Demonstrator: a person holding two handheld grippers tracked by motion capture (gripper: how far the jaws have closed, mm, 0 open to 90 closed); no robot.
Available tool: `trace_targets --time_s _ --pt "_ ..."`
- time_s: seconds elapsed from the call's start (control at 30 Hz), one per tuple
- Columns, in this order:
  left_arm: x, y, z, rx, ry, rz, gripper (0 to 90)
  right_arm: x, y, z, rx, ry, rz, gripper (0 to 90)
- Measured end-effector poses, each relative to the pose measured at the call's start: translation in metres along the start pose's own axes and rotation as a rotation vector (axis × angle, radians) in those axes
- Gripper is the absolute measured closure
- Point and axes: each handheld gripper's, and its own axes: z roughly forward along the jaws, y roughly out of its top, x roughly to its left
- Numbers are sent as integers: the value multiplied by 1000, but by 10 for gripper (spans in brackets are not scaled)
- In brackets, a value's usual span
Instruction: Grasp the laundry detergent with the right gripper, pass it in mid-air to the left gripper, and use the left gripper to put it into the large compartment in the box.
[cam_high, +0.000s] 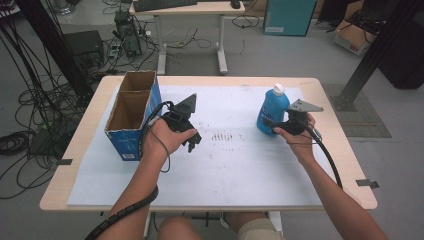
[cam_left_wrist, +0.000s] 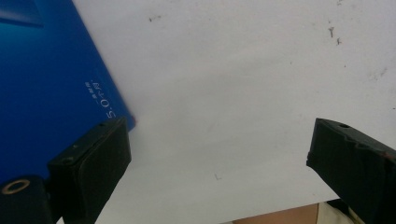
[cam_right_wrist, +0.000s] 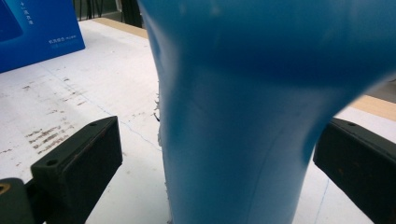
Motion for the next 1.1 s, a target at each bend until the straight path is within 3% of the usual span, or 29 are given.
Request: trace_targets --time_s 1.1 --pt "0 0 -4 -5 4 5 63 -1 0 2 -15 -9 -9 19"
